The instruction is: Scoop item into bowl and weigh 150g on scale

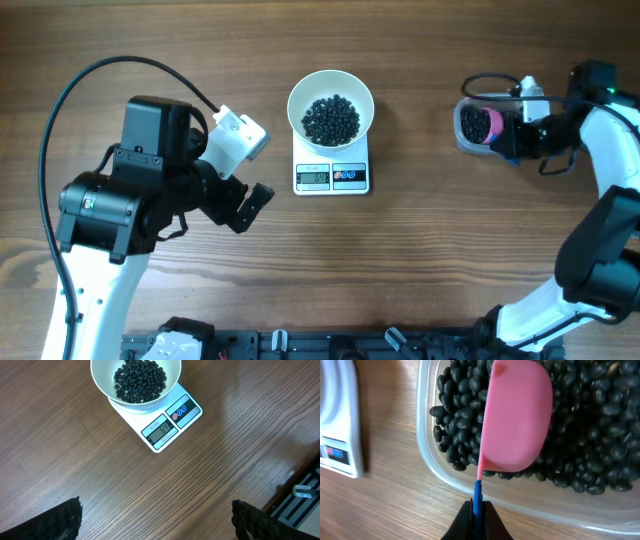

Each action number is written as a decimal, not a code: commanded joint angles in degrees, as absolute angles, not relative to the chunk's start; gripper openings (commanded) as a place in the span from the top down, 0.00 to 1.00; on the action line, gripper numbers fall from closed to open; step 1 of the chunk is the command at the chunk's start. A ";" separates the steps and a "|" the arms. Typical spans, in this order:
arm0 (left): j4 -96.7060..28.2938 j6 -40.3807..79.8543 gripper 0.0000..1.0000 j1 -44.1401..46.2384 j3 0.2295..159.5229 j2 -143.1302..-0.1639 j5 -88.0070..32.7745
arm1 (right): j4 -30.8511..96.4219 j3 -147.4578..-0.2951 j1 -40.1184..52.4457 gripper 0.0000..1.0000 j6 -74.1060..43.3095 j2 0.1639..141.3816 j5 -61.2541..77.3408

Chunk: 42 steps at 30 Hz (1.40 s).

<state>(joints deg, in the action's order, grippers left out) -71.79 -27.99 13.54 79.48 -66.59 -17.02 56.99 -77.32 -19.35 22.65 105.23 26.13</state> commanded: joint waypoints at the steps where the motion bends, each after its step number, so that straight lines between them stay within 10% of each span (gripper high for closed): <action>1: -71.59 -27.66 0.00 13.61 80.49 -66.92 -17.08 | 57.69 -76.42 -21.43 0.96 16.21 108.12 33.58; 42: -71.59 -27.66 0.00 13.61 80.49 -66.92 -17.08 | 61.67 -76.42 -38.35 0.96 16.71 113.03 63.59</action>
